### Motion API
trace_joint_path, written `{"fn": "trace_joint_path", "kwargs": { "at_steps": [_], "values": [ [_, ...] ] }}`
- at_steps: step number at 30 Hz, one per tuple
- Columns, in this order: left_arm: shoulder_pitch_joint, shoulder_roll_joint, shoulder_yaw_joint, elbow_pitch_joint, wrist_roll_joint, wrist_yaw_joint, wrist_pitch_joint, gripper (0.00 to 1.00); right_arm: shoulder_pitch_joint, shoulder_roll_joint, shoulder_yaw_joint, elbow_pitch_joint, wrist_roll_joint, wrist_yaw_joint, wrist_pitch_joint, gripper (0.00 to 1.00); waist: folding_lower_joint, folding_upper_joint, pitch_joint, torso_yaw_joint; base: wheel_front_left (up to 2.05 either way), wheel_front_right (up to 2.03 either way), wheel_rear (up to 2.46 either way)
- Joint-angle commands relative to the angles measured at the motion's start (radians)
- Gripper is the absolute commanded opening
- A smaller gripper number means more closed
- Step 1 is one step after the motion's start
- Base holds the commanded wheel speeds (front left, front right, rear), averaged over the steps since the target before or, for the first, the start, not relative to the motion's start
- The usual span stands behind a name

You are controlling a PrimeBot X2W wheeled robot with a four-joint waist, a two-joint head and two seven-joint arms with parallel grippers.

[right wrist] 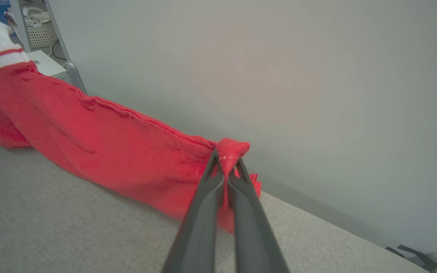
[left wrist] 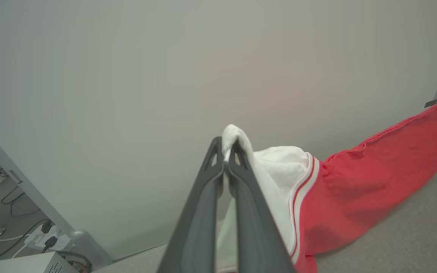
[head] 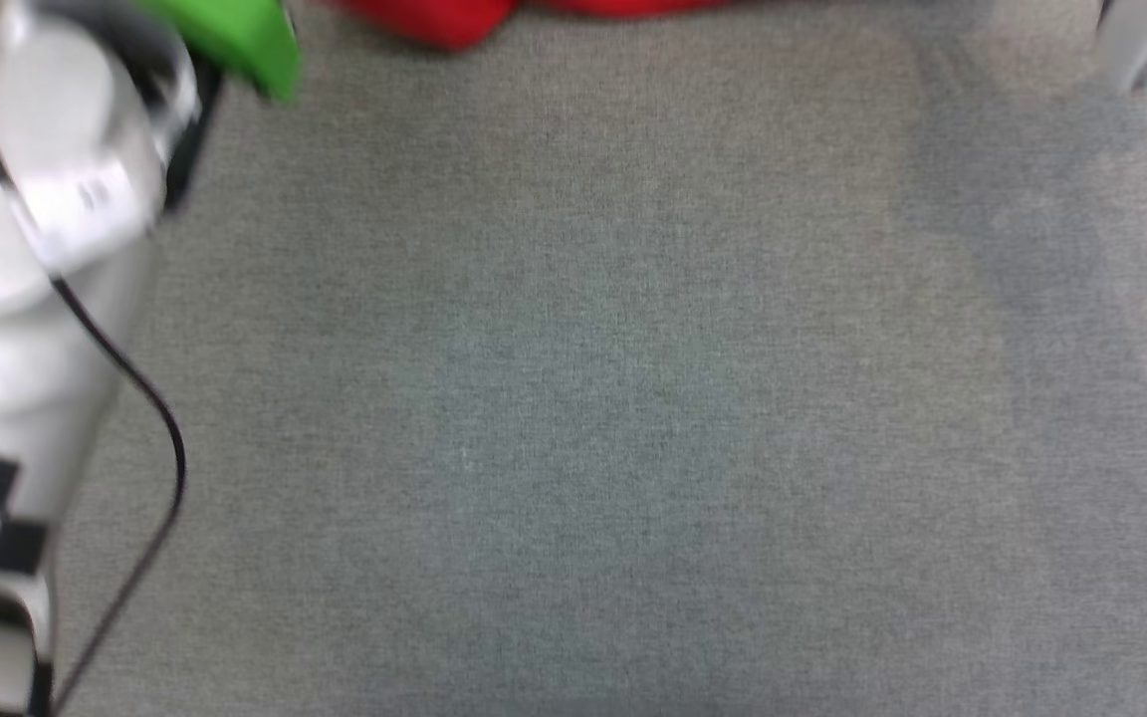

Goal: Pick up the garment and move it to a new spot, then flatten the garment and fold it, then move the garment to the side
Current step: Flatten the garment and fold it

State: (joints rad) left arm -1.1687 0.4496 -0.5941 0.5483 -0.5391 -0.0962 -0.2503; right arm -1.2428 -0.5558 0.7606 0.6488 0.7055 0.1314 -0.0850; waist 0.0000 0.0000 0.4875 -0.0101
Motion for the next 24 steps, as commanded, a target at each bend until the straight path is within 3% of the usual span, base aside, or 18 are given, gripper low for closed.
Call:
{"fn": "trace_joint_path", "kwargs": {
  "at_steps": [1, 7, 9, 14, 24],
  "values": [
    [0.082, 0.013, 0.002, -0.029, -0.014, 0.021, -0.008, 0.00, 0.069, -0.018, 0.024, -0.017, 0.018, -0.001, -0.012, 0.00, 0.0000, 0.0000, -0.075, 0.007, 0.00, 0.00, 0.00],
    [0.421, 0.045, -0.027, -0.178, -0.031, 0.090, -0.010, 0.00, 0.343, -0.080, 0.081, -0.089, 0.083, -0.001, -0.037, 0.00, 0.0000, 0.0000, -0.188, 0.015, 0.00, 0.00, 0.00],
    [0.585, 0.068, -0.047, -0.258, -0.048, 0.136, -0.001, 0.00, 0.469, -0.108, 0.089, -0.127, 0.105, -0.001, -0.041, 0.00, 0.0000, 0.0000, -0.238, 0.017, 0.00, 0.00, 0.00],
    [0.816, 0.114, -0.084, -0.352, -0.085, 0.179, 0.031, 0.00, 0.671, -0.142, 0.054, -0.177, 0.132, -0.001, -0.051, 0.00, 0.0000, 0.0000, -0.309, 0.023, 0.00, 0.00, 0.00],
    [1.145, 0.145, -0.119, -0.500, -0.180, 0.280, 0.068, 0.00, 1.039, -0.188, -0.071, -0.300, 0.092, -0.001, -0.002, 0.00, 0.0000, 0.0000, -0.419, 0.025, 0.00, 0.00, 0.00]
  ]
}}
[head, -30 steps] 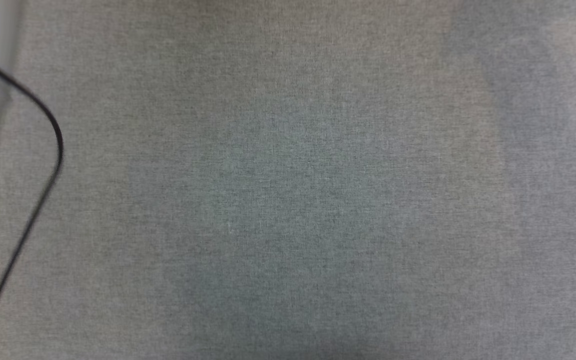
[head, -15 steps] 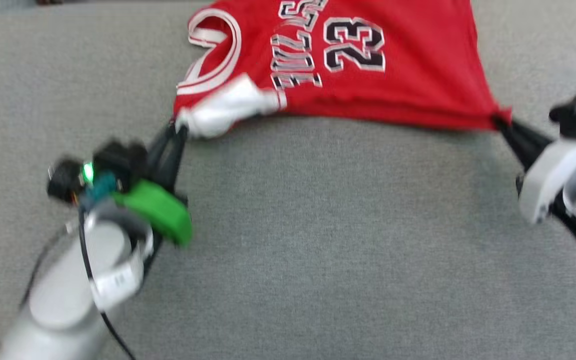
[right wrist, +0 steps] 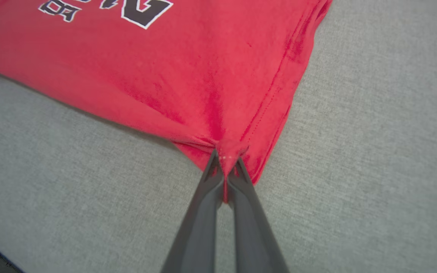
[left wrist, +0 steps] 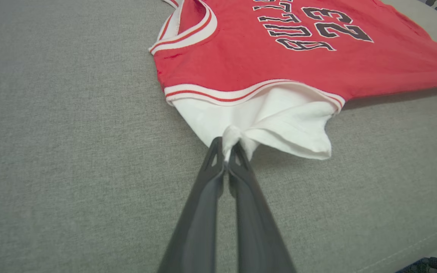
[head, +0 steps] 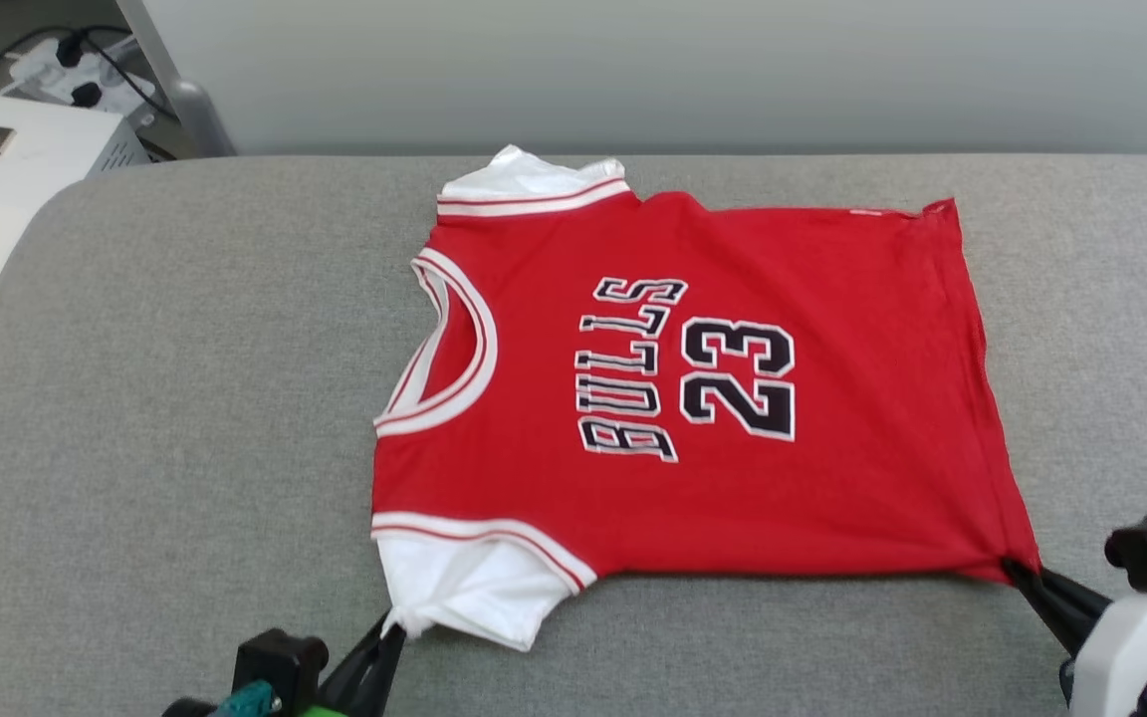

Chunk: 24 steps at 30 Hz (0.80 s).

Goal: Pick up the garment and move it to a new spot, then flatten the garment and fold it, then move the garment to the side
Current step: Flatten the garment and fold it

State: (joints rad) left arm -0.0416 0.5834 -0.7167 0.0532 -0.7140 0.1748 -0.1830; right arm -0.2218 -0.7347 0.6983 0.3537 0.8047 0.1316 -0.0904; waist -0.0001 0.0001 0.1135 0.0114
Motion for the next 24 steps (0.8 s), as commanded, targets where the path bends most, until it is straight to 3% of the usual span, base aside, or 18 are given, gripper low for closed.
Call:
{"fn": "trace_joint_path", "kwargs": {
  "at_steps": [1, 7, 12, 18, 24],
  "values": [
    [0.046, 0.015, 0.001, -0.020, -0.015, 0.018, 0.006, 0.00, 0.048, -0.013, -0.030, -0.017, -0.008, -0.001, 0.011, 0.00, 0.0001, -0.0001, -0.051, 0.002, 0.00, 0.00, 0.00],
    [0.168, 0.025, -0.018, -0.107, -0.057, 0.060, 0.029, 0.00, 0.231, -0.012, -0.160, -0.118, -0.026, -0.001, 0.095, 0.00, 0.0001, -0.0001, -0.070, 0.003, 0.00, 0.00, 0.00],
    [0.129, 0.029, -0.009, -0.112, -0.038, 0.064, 0.025, 0.00, 0.314, 0.037, -0.301, -0.198, -0.063, -0.001, 0.165, 0.00, 0.0001, -0.0001, -0.067, 0.011, 0.00, 0.00, 0.00],
    [-0.014, 0.036, 0.003, -0.081, -0.001, 0.020, 0.043, 0.00, 0.300, 0.074, -0.416, -0.289, -0.099, -0.001, 0.236, 0.00, 0.0001, -0.0001, -0.034, 0.005, 0.00, 0.00, 0.00],
    [-0.217, 0.007, 0.025, -0.014, 0.011, -0.052, 0.069, 0.00, 0.237, 0.109, -0.507, -0.340, -0.109, -0.001, 0.292, 0.00, 0.0001, -0.0001, 0.060, -0.003, 0.00, 0.00, 0.00]
  ]
}}
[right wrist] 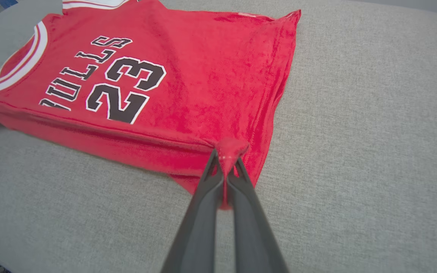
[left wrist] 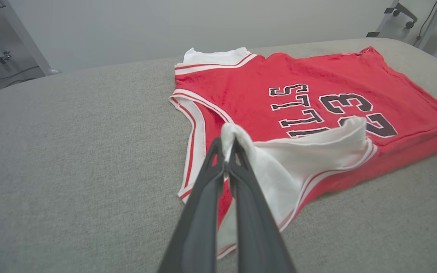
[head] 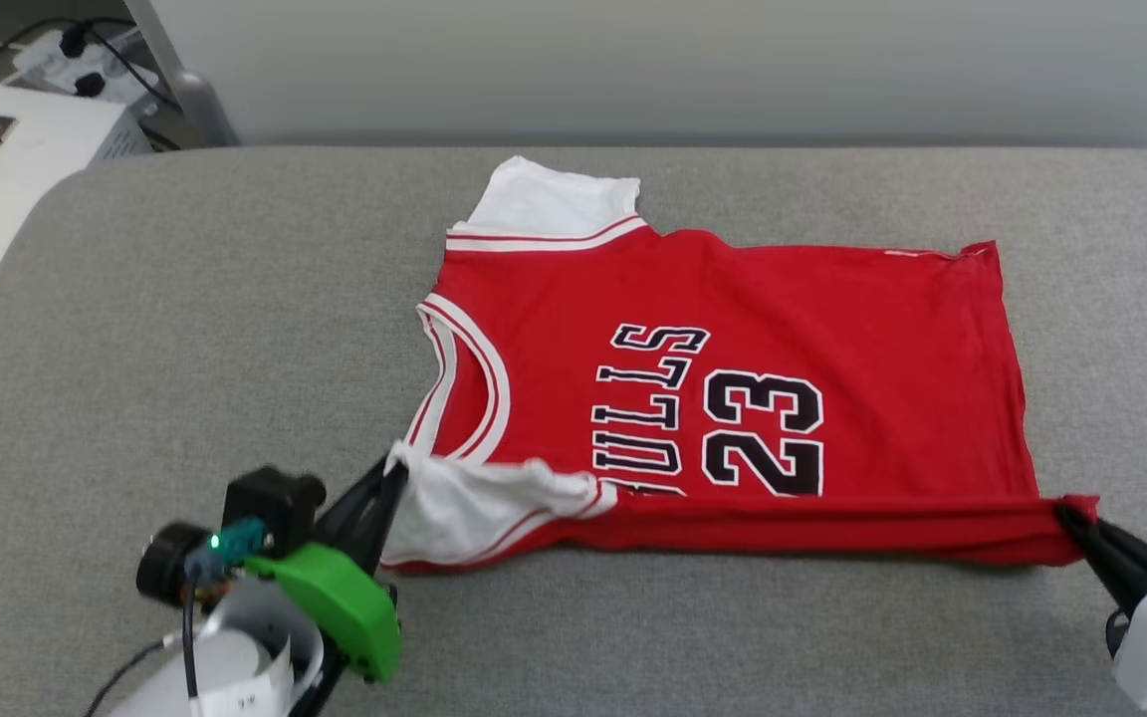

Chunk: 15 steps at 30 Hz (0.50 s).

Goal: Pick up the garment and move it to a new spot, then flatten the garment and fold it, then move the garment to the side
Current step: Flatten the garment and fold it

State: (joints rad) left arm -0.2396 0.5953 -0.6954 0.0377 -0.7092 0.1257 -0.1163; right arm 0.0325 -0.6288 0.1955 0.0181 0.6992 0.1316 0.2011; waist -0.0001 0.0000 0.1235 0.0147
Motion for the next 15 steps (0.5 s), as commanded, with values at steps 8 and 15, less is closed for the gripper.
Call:
{"fn": "trace_joint_path", "kwargs": {
  "at_steps": [8, 15],
  "values": [
    [-0.275, -0.062, 0.016, 0.198, 0.020, -0.102, 0.018, 0.00, -0.184, 0.028, -0.021, 0.023, -0.004, -0.001, 0.069, 0.00, 0.0001, 0.0000, 0.211, -0.030, 0.00, 0.00, 0.00],
    [-0.402, -0.123, -0.005, 0.417, 0.039, -0.169, -0.012, 0.00, -0.310, 0.039, 0.032, 0.123, -0.010, -0.001, 0.100, 0.00, 0.0001, 0.0000, 0.283, -0.037, 0.00, 0.00, 0.00]
  ]
}}
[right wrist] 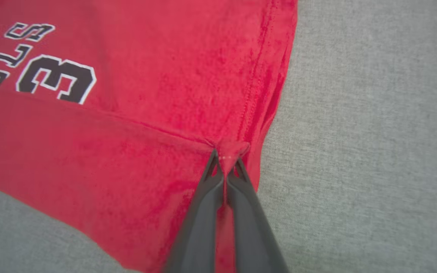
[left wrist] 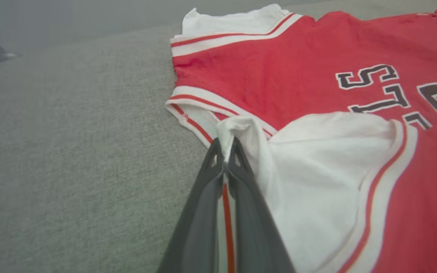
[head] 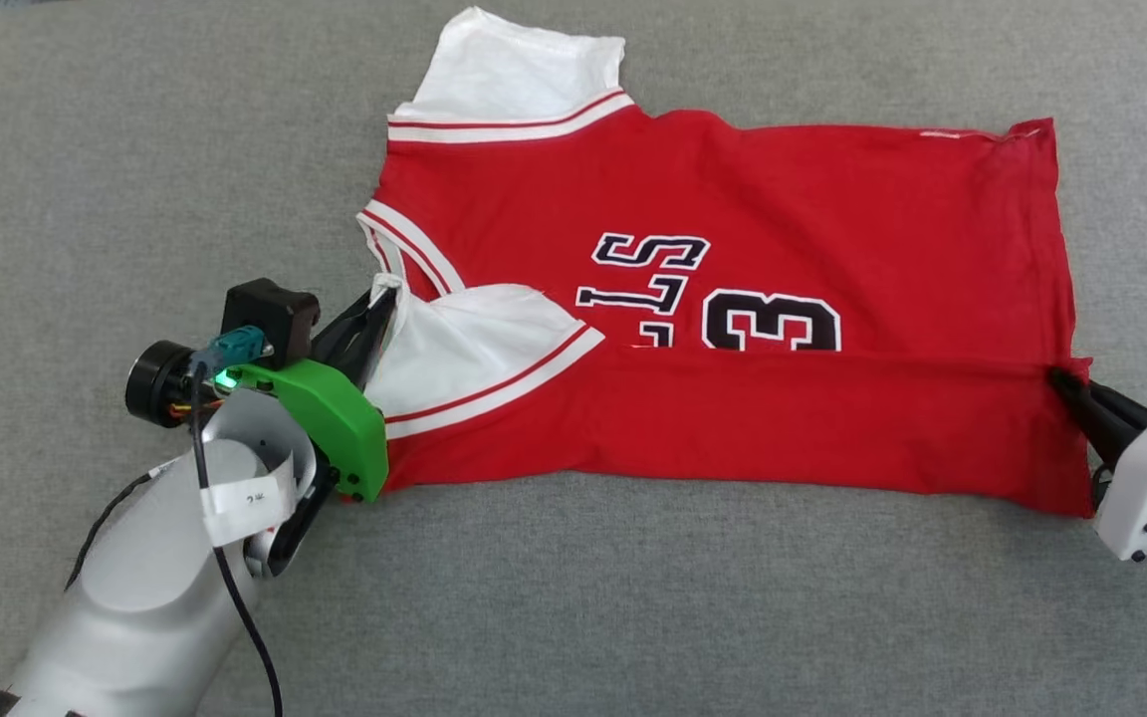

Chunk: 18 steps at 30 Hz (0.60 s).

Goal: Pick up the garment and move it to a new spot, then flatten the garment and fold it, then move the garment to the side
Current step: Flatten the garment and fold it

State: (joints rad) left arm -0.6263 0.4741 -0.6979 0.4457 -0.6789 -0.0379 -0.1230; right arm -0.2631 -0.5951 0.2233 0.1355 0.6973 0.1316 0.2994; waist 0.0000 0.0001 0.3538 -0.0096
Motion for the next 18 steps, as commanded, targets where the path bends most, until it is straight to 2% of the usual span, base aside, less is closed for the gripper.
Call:
{"fn": "trace_joint_path", "kwargs": {
  "at_steps": [1, 5, 10, 11, 12, 18],
  "values": [
    [-0.026, -0.009, -0.014, 0.045, 0.017, -0.015, -0.007, 0.00, -0.027, 0.007, 0.018, 0.022, -0.012, -0.001, 0.000, 0.00, 0.0000, -0.0001, 0.056, -0.013, 0.00, 0.00, 0.00],
    [-0.034, -0.046, -0.035, 0.163, 0.010, -0.041, -0.023, 0.00, -0.050, 0.015, 0.056, 0.080, -0.015, -0.001, -0.014, 0.00, 0.0000, -0.0001, 0.059, -0.010, 0.00, 0.00, 0.00],
    [-0.027, -0.080, -0.053, 0.247, -0.004, -0.066, -0.059, 0.00, -0.052, 0.019, 0.086, 0.120, -0.001, -0.001, -0.047, 0.00, 0.0000, -0.0001, 0.033, -0.005, 0.00, 0.00, 0.00],
    [-0.030, -0.080, -0.051, 0.269, -0.010, -0.073, -0.083, 1.00, -0.051, 0.022, 0.081, 0.123, 0.009, -0.001, -0.074, 0.84, 0.0000, -0.0001, 0.003, -0.001, 0.00, 0.00, 0.00],
    [-0.034, -0.077, -0.048, 0.269, -0.011, -0.074, -0.090, 1.00, -0.049, 0.020, 0.077, 0.118, 0.008, -0.001, -0.083, 1.00, 0.0000, -0.0001, -0.007, 0.002, 0.00, 0.00, 0.00],
    [-0.089, -0.012, -0.013, 0.212, -0.025, -0.079, -0.087, 1.00, -0.006, 0.008, 0.039, 0.060, 0.006, -0.001, -0.125, 1.00, 0.0000, -0.0001, -0.077, 0.024, 0.00, 0.00, 0.00]
  ]
}}
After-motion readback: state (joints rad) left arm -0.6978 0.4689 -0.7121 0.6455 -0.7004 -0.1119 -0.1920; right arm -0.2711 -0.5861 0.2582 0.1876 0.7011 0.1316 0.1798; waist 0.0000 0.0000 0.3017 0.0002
